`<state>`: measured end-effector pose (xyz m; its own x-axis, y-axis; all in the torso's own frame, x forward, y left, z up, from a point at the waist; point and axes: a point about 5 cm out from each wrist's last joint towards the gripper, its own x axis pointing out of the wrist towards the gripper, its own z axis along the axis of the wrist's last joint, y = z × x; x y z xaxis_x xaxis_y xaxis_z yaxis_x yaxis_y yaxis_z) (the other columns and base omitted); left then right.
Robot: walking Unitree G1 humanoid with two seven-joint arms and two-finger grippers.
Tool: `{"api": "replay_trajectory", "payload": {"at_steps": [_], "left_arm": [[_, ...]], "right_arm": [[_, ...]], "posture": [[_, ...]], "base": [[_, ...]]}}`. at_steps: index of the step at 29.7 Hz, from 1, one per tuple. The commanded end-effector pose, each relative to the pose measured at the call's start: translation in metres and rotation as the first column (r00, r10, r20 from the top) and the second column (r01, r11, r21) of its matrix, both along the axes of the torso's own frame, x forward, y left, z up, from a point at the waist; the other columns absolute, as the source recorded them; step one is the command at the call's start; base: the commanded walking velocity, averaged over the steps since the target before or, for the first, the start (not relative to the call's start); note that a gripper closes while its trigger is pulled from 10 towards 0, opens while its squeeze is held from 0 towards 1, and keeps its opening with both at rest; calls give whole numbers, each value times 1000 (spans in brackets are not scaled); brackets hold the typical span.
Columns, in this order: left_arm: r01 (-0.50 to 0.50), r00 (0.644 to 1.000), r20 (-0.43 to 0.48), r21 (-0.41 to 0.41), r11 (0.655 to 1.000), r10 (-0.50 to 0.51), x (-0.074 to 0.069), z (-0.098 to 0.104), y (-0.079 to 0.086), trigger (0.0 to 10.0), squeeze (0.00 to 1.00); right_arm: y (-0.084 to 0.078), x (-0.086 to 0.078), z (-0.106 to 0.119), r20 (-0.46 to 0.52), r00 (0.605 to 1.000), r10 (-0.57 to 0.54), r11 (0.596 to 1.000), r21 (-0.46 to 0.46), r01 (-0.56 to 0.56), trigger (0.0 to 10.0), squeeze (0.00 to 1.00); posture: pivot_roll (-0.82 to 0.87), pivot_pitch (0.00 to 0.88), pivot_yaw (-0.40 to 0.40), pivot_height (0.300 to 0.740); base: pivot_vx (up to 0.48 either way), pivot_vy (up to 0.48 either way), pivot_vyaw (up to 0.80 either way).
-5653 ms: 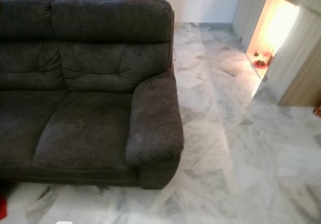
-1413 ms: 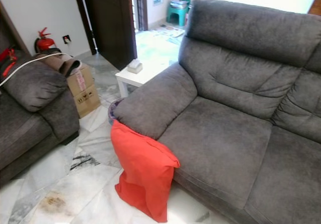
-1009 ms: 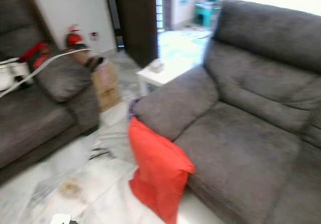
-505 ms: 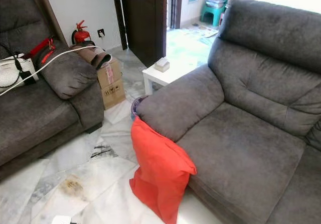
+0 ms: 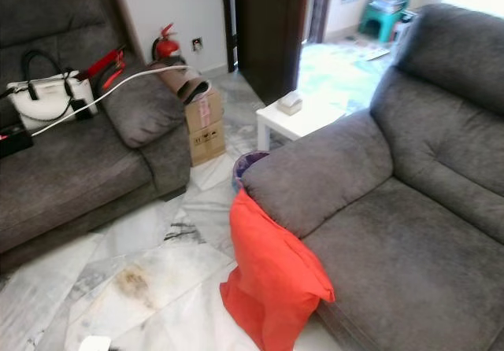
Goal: Move the pillow to the sofa from floor
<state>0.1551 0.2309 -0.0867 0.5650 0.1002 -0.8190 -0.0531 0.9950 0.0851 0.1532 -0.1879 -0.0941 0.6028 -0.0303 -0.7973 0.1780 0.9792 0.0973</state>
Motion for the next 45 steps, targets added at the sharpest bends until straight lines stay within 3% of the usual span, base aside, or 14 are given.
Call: {"api": "replay_trajectory", "payload": {"at_steps": [1,22,28,29,32,33,35,36,37,39,45], "left_arm": [[4,1000,-1,-11,1000,-4,2,-1,-5,10000,0],[13,1000,6,-5,1000,-12,4,1,-3,10000,0],[56,991,125,11,998,-57,25,13,-4,10000,0],[67,976,207,10,998,-68,42,23,-5,10000,0],[79,936,343,31,996,-84,68,42,-6,10000,0],[76,930,357,30,997,-81,71,44,-5,10000,0],[97,860,495,84,992,-126,91,66,-4,10000,0],[107,833,535,95,990,-141,97,74,-5,10000,0],[147,787,586,128,981,-194,103,84,-8,10000,0],[202,722,638,174,964,-267,106,96,-15,10000,0],[206,664,699,170,964,-265,103,106,-19,10000,0]], "right_arm": [[-5,-15,-6,-51,998,-27,1000,-2,26,10000,0],[-5,-17,-6,-48,997,-65,998,3,66,10000,0],[-7,-18,-5,-8,987,-158,987,19,158,10000,0],[-7,-16,-3,21,987,-158,987,23,157,10000,0],[-7,-14,-1,71,984,-160,987,41,158,10000,0],[-7,-13,-1,76,984,-162,986,42,159,10000,0],[-9,-13,1,116,974,-196,980,44,192,10000,0],[-21,11,14,210,957,-199,980,27,198,10000,0],[-38,45,38,359,916,-179,981,-4,194,10000,0],[-49,61,55,464,873,-151,981,-41,191,10000,0],[-57,68,69,569,801,-186,972,-13,234,10000,0]], "posture": [[-44,78,44,740],[-38,64,54,740],[-29,45,54,740],[-24,40,54,740],[-22,32,54,740],[-22,32,54,740],[-22,26,55,740],[-22,26,55,740],[-21,20,58,740],[-17,22,58,740],[-26,11,61,740]], "base": [[270,0,0],[240,0,0],[0,0,0],[0,0,0],[0,0,0],[0,0,0],[0,0,0],[0,0,0],[0,0,0],[0,0,0],[0,0,0]]}}
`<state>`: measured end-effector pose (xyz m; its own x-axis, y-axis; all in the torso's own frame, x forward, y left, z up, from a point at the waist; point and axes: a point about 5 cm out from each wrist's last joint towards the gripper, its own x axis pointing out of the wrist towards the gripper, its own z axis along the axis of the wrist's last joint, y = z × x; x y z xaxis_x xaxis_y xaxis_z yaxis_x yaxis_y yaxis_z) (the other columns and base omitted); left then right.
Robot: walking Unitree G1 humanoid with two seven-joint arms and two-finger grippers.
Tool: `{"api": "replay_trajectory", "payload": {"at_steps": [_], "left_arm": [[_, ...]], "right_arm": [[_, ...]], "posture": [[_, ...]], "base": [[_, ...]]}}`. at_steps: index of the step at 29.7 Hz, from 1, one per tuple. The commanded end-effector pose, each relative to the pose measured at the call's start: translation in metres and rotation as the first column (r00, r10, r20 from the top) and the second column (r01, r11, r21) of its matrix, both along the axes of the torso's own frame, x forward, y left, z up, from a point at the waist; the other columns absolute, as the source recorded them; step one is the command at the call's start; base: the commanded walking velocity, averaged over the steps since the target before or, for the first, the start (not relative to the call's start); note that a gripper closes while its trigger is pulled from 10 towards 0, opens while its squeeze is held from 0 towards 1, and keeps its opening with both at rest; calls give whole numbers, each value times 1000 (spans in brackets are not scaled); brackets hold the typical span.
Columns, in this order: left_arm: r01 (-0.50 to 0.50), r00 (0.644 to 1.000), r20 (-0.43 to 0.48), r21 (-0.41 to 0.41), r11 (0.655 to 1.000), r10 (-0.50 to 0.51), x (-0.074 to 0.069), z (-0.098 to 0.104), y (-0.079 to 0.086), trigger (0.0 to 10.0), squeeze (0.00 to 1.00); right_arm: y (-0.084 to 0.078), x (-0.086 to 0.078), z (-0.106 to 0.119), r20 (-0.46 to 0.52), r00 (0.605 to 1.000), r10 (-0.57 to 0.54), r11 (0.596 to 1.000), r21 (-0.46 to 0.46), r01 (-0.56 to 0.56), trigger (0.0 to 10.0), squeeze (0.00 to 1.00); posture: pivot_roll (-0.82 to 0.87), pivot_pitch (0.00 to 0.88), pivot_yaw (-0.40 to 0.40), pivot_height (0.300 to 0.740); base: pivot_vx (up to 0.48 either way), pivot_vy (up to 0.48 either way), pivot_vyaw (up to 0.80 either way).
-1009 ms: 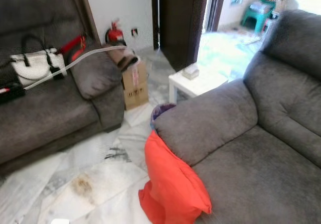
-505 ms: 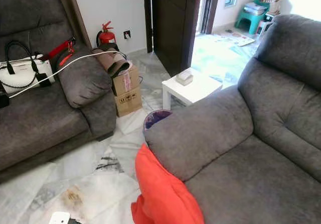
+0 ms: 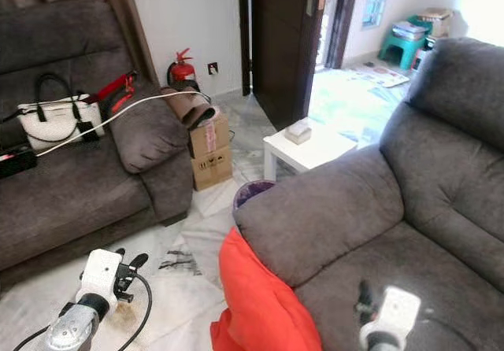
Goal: Move the pillow to the sofa from floor
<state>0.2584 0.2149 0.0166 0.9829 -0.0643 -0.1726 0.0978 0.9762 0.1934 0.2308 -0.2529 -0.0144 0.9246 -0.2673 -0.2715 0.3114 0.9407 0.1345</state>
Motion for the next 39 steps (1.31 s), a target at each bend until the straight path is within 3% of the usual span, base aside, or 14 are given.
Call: {"api": "replay_trajectory", "payload": {"at_steps": [1,5,6,19,20,31,39], "left_arm": [[17,1000,19,-8,1000,-17,-1,2,-4,10000,0],[44,999,6,-12,999,-44,-8,-1,-14,10000,0],[41,999,3,-18,999,-41,-8,-1,-15,10000,0],[42,999,30,-31,999,-41,0,10,-19,10000,0],[45,999,29,-35,998,-44,1,11,-19,10000,0],[36,999,37,-70,997,-33,8,16,-21,10000,0],[43,998,38,-65,997,-41,7,17,-22,10000,0]], "right_arm": [[10,-10,-10,-22,1000,10,999,43,-9,10000,0],[18,-12,-12,-2,1000,28,998,55,-28,10000,0],[21,-14,-12,8,999,37,997,61,-37,10000,1000],[22,-8,-5,66,996,61,996,59,-65,10000,1000],[18,-6,-3,66,997,48,997,52,-52,10000,0],[19,5,3,74,996,58,997,44,-61,10000,0],[30,5,-5,7,987,160,985,61,-160,10000,0]], "posture": [[-27,10,62,740],[-29,18,61,740],[-25,22,60,740],[-21,62,57,740],[-24,73,63,740],[-22,91,68,740],[-17,96,66,735]], "base": [[0,0,0],[0,0,0],[0,0,0],[0,0,0],[0,0,0],[0,0,0],[0,0,0]]}}
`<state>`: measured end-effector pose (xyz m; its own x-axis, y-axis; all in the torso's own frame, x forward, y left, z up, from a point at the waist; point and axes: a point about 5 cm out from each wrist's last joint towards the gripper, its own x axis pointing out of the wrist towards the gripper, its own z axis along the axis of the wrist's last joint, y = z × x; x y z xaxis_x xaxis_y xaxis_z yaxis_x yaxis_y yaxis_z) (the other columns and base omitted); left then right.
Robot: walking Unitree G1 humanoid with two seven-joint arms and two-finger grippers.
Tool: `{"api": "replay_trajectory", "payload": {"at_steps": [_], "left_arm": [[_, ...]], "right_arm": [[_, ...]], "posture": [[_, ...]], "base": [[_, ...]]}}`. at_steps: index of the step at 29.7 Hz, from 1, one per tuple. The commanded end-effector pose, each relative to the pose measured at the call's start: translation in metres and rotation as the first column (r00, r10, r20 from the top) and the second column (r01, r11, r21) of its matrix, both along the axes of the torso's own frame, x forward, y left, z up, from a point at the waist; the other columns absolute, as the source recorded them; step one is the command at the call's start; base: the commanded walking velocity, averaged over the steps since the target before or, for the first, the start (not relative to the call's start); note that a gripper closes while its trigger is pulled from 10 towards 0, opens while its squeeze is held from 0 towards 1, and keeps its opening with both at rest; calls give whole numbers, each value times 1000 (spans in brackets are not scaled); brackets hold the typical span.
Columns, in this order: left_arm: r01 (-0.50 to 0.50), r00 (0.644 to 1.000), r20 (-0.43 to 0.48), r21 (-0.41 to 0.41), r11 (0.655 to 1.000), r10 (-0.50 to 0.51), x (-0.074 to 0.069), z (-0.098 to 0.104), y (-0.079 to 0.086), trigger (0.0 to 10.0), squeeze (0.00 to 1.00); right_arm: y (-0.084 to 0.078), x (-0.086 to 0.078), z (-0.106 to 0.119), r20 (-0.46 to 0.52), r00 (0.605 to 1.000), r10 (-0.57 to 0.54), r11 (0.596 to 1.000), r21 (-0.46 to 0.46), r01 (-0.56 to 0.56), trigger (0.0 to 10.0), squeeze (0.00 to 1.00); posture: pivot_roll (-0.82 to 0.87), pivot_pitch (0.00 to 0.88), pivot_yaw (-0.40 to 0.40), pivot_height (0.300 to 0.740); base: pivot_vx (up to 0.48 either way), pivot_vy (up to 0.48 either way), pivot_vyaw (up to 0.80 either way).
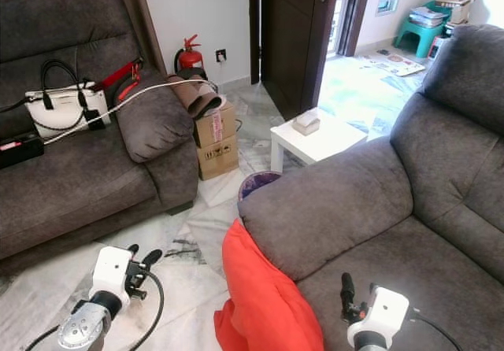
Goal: Move the pillow to the sofa from floor
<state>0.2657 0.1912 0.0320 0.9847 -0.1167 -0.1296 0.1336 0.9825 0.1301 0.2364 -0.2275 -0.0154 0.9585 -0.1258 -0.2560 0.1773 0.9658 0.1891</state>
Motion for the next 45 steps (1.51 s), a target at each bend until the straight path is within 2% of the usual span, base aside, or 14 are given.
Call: {"api": "replay_trajectory", "payload": {"at_steps": [1,3,6,13,21,24,28,29,30,35,40,42,45], "left_arm": [[-2,1000,-2,3,1000,2,-1,1,2,10000,0],[-3,1000,-5,4,1000,3,-1,1,2,10000,0],[-4,1000,-8,3,1000,4,-2,0,2,10000,0],[-8,1000,-15,0,1000,8,-3,-1,2,10000,0],[-14,1000,-5,2,1000,14,-2,1,3,10000,0],[-39,999,11,12,999,39,-2,2,6,10000,0],[-84,995,55,29,996,82,2,9,11,10000,0],[-76,989,139,130,989,58,4,19,11,10000,0],[-57,986,164,151,987,32,5,23,8,10000,0],[-29,975,222,183,983,-13,4,29,-3,10000,0],[-14,979,204,203,979,-28,0,23,-6,10000,0],[16,973,218,248,969,-72,-2,23,-11,10000,0],[18,974,215,237,971,-71,-2,23,-14,10000,0]], "right_arm": [[5,0,-3,-21,999,30,999,21,-29,10000,0],[5,-1,-4,-32,999,36,999,17,-35,10000,0],[2,-1,-1,5,1000,26,999,25,-26,10000,0],[3,0,0,15,1000,16,999,29,-17,10000,0],[8,1,-4,-31,998,47,999,26,-46,10000,0],[6,0,-1,14,999,33,999,27,-34,10000,0],[5,0,-1,2,1000,28,999,23,-28,10000,0],[5,0,-1,2,1000,28,999,23,-28,10000,0],[5,0,-1,4,1000,26,999,25,-26,10000,0],[5,0,0,19,999,28,999,22,-28,10000,0],[8,1,0,20,999,36,999,21,-37,10000,0],[9,1,-1,6,998,56,998,2,-56,10000,0],[9,1,-2,-8,998,64,998,-2,-64,10000,0]], "posture": [[-18,98,65,725],[-20,98,65,710],[-18,100,64,710],[-18,102,64,710],[-15,100,58,700],[-19,99,57,690],[-19,98,56,690],[-19,98,55,690],[-19,95,53,690],[-23,88,55,690],[-24,80,54,690],[-21,77,55,690],[-19,72,57,690]], "base": [[0,0,0],[0,0,0],[0,0,0],[0,0,0],[0,0,0],[0,0,0],[0,0,0],[0,0,0],[0,0,0],[0,0,0],[0,0,0],[0,0,0],[0,0,0]]}}
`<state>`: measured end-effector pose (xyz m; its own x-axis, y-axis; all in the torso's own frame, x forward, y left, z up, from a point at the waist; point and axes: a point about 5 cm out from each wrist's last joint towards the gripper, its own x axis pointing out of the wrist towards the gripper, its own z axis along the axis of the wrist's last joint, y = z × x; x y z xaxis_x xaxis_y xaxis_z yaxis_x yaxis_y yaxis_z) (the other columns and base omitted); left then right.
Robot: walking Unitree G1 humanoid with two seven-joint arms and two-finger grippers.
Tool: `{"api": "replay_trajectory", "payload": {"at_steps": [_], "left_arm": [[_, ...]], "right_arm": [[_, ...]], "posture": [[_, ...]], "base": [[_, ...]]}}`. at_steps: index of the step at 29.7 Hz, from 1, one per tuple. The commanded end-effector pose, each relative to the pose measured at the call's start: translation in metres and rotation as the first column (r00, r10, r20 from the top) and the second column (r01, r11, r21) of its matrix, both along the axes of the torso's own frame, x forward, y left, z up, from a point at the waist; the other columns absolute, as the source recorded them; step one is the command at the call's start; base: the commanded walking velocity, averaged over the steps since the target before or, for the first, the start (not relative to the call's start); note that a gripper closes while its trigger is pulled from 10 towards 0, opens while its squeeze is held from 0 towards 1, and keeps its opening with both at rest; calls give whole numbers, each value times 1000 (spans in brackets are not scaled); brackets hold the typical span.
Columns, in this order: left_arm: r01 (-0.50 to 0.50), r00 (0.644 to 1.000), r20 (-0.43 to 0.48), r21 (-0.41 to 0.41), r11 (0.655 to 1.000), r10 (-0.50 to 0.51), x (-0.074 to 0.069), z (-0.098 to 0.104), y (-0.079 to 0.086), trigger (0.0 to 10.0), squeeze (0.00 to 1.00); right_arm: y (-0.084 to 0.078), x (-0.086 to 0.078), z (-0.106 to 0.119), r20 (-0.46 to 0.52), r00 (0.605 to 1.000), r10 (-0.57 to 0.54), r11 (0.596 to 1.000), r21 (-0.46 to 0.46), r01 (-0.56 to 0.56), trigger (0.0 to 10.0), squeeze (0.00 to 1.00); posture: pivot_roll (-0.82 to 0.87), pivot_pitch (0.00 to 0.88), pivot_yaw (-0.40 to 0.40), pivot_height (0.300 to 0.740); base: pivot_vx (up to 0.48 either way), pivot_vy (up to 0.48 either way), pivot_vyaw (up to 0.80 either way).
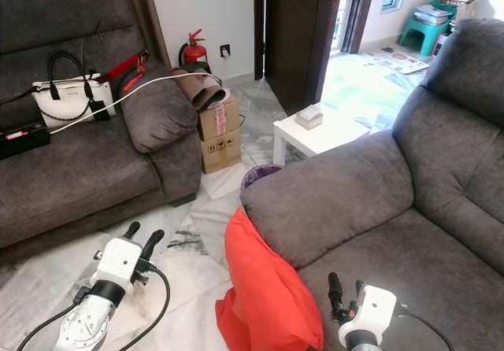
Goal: Move the pillow to the sofa from floor
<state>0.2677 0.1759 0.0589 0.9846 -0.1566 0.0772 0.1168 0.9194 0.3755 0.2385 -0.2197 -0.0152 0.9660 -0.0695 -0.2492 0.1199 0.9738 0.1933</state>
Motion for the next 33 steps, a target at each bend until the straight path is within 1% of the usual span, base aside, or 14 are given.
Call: {"api": "replay_trajectory", "payload": {"at_steps": [1,2,3,5,9,12,13,15,23,29,32,33], "left_arm": [[-27,999,-20,-22,999,26,-3,-4,2,10000,0],[-33,999,-22,-29,999,32,-3,-5,3,10000,0],[-29,999,-27,-20,999,28,-3,-6,3,10000,0],[-21,999,-31,-7,1000,21,-3,-7,2,10000,0],[-15,999,-34,-10,1000,15,-4,-8,0,10000,0],[-12,999,-30,-12,1000,11,-5,-8,-1,10000,0],[-20,999,-26,-15,1000,20,-4,-7,0,10000,0],[-31,999,-28,-20,999,31,-3,-7,1,10000,0],[-46,998,-35,-35,998,45,-3,-8,2,10000,0],[-44,998,-39,-36,998,43,-3,-8,2,10000,0],[-48,998,-40,-38,998,46,-2,-8,3,10000,0],[-48,998,-40,-38,998,46,-2,-8,3,10000,0]], "right_arm": [[0,-1,-3,-38,999,15,1000,-10,-16,10000,0],[1,-1,-4,-48,999,17,1000,-9,-17,10000,0],[1,-1,-5,-53,998,23,1000,-5,-23,10000,0],[1,-1,-4,-36,999,22,1000,-2,-22,10000,0],[-1,-2,-4,-31,1000,4,1000,1,-4,10000,0],[2,-4,-6,-44,999,32,999,-13,-33,10000,0],[6,-3,-6,-46,997,55,998,-24,-56,10000,0],[5,-3,-6,-44,998,45,999,-17,-45,10000,0],[6,0,-4,-36,997,61,998,-16,-62,10000,0],[8,-1,-5,-51,996,75,997,-26,-76,10000,0],[9,-1,-9,-96,991,90,995,-25,-92,10000,0],[10,-1,-9,-91,991,98,995,-19,-100,10000,0]], "posture": [[-24,66,56,690],[-26,66,56,690],[-27,65,55,680],[-28,62,55,665],[-26,58,54,665],[-23,55,47,665],[-21,54,46,665],[-20,53,44,665],[-23,58,42,665],[-22,68,43,665],[-19,71,42,665],[-20,73,42,660]], "base": [[0,0,0],[0,0,0],[0,0,0],[0,0,0],[0,0,0],[0,0,0],[0,0,0],[0,0,0],[0,0,0],[0,0,0],[0,0,0],[0,0,0]]}}
